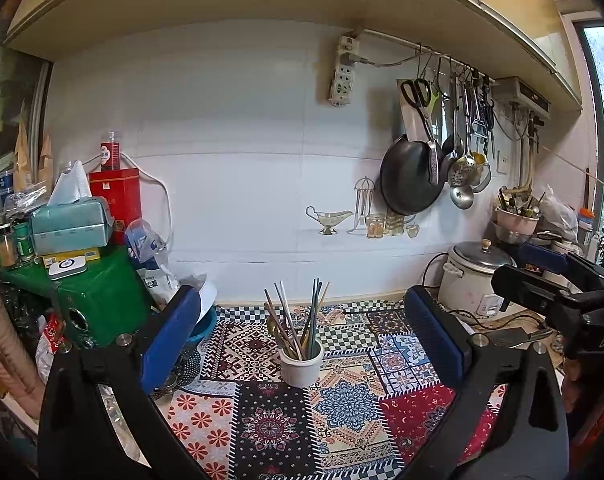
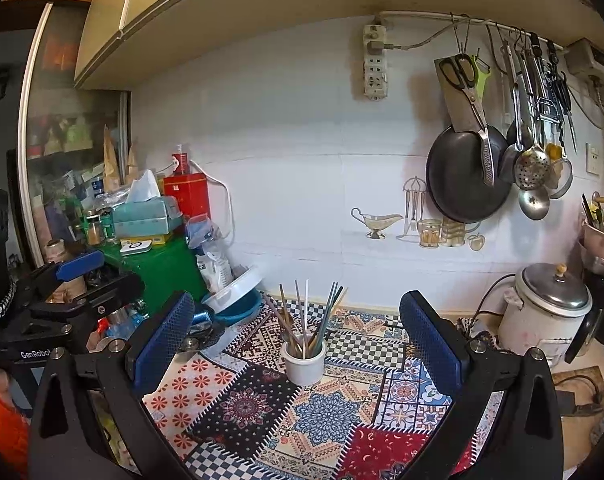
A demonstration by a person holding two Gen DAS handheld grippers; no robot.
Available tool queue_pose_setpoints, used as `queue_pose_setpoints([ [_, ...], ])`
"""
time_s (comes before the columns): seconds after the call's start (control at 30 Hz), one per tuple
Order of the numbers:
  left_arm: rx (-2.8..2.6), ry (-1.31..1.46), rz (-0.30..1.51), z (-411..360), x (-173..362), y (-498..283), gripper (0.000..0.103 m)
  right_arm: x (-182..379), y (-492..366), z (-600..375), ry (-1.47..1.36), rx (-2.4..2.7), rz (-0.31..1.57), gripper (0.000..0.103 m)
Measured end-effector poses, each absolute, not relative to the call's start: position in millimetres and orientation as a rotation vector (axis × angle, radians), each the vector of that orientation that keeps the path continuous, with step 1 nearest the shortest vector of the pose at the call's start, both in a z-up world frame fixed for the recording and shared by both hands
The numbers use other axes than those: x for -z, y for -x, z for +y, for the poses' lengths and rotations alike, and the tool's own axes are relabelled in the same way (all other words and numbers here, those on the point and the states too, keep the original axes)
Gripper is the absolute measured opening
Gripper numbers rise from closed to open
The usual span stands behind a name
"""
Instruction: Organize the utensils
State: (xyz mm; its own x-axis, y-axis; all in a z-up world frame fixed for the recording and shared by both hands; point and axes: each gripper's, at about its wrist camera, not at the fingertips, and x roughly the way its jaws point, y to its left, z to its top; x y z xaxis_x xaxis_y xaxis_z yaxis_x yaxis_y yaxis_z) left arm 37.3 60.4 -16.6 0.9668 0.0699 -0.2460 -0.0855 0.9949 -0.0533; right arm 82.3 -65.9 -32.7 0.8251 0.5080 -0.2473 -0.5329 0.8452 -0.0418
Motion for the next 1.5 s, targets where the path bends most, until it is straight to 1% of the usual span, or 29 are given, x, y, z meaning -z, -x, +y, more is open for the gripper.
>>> queue_pose_setpoints([
  [0.7,-0.06,0.056,0.249,56,19,-48,0.102,35,-88,-66,0.094,-0.538,0.251,0.102],
  [1.5,-0.054,0.082,0.234,73,17,-52,0.102,36,-99,-58,0.078,-0.534,0.261,0.102],
])
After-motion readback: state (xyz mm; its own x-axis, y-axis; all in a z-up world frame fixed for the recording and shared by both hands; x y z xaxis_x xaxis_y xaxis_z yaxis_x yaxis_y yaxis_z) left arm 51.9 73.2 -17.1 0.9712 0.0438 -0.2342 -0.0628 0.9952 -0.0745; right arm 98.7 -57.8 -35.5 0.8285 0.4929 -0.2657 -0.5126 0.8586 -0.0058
